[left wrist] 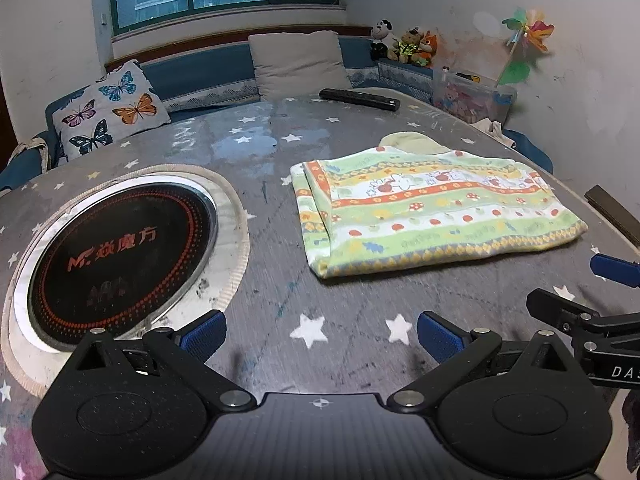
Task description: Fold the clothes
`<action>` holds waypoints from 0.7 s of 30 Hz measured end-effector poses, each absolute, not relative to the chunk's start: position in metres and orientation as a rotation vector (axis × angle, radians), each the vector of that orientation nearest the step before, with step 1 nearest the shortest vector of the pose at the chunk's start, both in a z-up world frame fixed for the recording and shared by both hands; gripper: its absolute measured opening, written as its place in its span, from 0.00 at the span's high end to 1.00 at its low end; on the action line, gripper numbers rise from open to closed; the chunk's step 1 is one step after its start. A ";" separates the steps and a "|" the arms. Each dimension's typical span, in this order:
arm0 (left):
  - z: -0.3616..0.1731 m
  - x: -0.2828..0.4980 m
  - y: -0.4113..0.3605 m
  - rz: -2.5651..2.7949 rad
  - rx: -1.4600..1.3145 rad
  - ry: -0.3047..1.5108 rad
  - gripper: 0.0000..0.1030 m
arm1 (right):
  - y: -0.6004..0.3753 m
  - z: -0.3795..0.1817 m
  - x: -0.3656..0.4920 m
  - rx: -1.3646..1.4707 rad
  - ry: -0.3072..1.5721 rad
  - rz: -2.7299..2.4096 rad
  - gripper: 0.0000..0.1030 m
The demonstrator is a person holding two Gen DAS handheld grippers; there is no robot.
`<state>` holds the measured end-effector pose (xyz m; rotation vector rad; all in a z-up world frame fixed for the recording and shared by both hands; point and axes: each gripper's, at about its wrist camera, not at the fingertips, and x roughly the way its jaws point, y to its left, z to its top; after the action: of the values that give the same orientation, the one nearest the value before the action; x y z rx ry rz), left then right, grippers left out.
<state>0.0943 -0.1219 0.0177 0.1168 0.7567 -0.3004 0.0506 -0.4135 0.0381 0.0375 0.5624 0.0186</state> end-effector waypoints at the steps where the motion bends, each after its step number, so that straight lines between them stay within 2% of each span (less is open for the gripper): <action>1: 0.018 0.093 -0.122 -0.302 0.116 0.757 0.00 | -0.413 0.038 0.049 0.039 0.561 0.017 0.00; 21: 0.014 0.066 -0.116 -0.306 0.136 0.752 0.00 | -0.403 0.034 0.021 0.075 0.560 -0.037 0.00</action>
<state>0.0660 -0.1164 0.0135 0.1363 0.7518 -0.3062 0.0212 -0.4031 0.0339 0.0751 0.5604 -0.0368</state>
